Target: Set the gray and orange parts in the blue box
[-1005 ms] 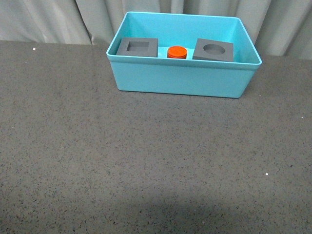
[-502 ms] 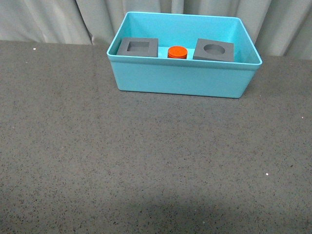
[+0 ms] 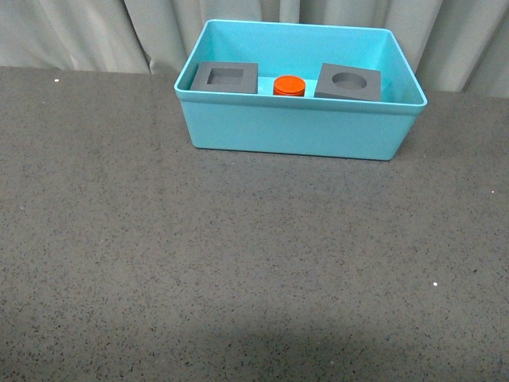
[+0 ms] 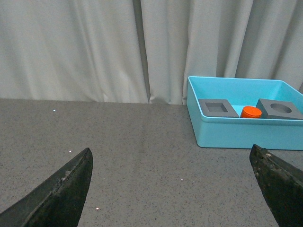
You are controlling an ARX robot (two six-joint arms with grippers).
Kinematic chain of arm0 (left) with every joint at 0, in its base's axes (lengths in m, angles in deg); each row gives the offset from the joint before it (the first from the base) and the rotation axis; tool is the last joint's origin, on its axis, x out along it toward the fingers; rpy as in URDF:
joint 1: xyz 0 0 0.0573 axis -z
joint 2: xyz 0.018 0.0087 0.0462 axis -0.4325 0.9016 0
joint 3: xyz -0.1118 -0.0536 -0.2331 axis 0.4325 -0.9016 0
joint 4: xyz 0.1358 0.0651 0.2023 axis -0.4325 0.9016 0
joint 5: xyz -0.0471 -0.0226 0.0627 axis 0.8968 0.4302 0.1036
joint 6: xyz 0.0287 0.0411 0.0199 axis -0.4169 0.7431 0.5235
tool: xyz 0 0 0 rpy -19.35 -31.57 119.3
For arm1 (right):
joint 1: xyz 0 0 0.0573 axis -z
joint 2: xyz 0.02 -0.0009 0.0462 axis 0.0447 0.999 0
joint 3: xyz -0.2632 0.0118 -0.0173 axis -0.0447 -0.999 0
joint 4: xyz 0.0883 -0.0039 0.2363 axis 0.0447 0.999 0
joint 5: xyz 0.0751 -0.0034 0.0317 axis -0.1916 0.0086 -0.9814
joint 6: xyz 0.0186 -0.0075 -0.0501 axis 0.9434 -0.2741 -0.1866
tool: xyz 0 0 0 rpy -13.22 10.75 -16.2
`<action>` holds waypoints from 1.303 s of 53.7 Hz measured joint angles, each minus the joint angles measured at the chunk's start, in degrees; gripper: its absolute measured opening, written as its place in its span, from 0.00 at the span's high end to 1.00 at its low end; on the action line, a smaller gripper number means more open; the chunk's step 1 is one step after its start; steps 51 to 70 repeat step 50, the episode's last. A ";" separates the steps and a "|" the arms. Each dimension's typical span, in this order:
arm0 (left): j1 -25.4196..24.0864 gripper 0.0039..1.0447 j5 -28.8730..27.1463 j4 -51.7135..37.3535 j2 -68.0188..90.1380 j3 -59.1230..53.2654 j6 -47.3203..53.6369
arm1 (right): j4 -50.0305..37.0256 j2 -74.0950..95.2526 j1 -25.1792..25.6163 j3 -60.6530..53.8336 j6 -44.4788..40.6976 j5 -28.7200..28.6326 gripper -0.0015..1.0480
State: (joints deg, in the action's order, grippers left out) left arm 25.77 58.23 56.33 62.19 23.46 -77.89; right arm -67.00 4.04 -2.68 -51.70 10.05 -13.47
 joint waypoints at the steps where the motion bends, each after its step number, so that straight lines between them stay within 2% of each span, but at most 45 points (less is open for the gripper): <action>1: 0.00 0.06 0.00 0.00 0.00 0.00 -0.02 | 0.07 0.00 -0.02 0.00 -0.02 0.00 0.99; 7: 0.00 0.06 0.00 0.00 0.00 0.00 -0.02 | 0.11 0.00 0.00 0.00 -0.02 -0.02 0.99; 9: 0.00 0.06 0.00 0.00 0.00 0.00 0.00 | 0.11 0.00 -0.02 0.00 -0.02 0.00 0.96; 14: 0.00 0.06 -0.02 0.00 0.00 0.00 -0.02 | 0.11 -0.07 -0.02 0.00 -0.02 -0.02 0.79; 24: 0.00 0.06 -0.02 0.00 0.00 0.00 -0.02 | 0.11 -0.04 -0.02 0.00 -0.02 -0.02 0.37; 33: 0.00 0.06 0.00 0.00 0.00 0.00 -0.02 | 0.11 -0.07 -0.02 0.00 0.04 0.00 0.08; 36: 0.00 0.06 0.00 0.00 0.00 0.00 -0.02 | 0.11 -0.04 -0.02 0.00 0.02 0.00 0.10; 70: 0.00 0.06 -0.02 0.00 0.00 0.00 -0.02 | 0.11 -0.04 0.00 0.00 0.02 0.00 0.09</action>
